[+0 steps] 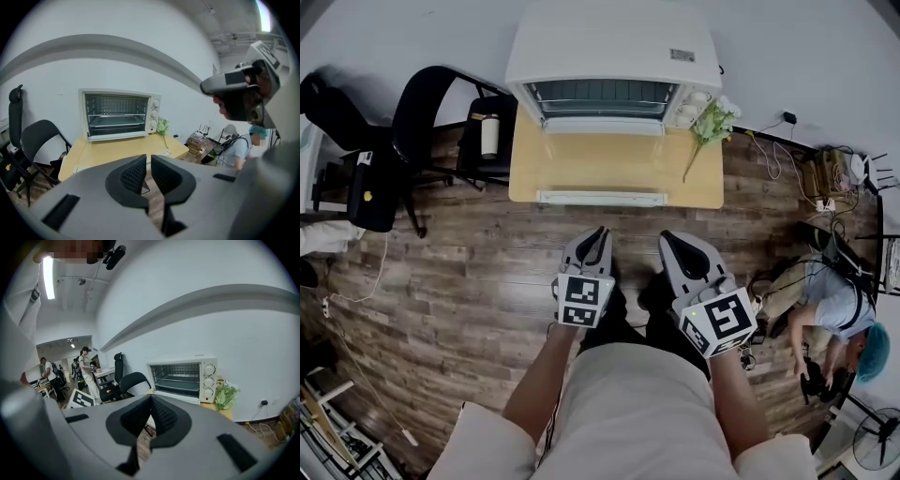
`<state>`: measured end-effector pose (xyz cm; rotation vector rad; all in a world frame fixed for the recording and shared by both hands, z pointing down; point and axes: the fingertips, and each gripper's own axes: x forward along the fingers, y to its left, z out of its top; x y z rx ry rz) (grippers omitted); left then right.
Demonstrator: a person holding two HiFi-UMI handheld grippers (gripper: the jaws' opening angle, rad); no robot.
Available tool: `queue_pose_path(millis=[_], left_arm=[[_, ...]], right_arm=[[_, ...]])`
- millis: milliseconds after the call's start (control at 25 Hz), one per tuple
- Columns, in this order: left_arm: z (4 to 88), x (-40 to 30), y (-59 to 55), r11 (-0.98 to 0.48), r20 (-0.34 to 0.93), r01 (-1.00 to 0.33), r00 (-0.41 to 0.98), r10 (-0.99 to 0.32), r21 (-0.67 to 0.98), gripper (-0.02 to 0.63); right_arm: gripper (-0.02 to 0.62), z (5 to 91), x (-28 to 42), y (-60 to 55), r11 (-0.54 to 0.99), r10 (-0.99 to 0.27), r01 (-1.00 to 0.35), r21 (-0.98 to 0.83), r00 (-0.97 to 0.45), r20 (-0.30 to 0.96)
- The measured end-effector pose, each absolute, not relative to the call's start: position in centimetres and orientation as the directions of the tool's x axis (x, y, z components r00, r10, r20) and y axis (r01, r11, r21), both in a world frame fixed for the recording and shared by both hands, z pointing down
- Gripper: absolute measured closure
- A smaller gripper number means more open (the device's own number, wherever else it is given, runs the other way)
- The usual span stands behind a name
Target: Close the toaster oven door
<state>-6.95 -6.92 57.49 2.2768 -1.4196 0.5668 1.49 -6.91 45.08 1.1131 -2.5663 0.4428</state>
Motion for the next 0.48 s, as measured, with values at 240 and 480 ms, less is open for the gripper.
queue_pose_path(millis=[240, 480], left_arm=[[62.6, -6.2, -7.4, -0.468, 0.61, -0.883, 0.355, -0.708, -0.03, 0.592], [65.5, -6.2, -8.7, -0.501, 0.64, -0.86, 0.329, -0.694, -0.101, 0.592]], right_arm=[[0.597, 46.2, 2.5, -6.8, 0.629, -0.653, -0.761, -0.161, -0.629, 0.422], [0.597, 47.2, 3.0, -7.0, 0.613, -0.651, -0.772, -0.17, -0.615, 0.444]])
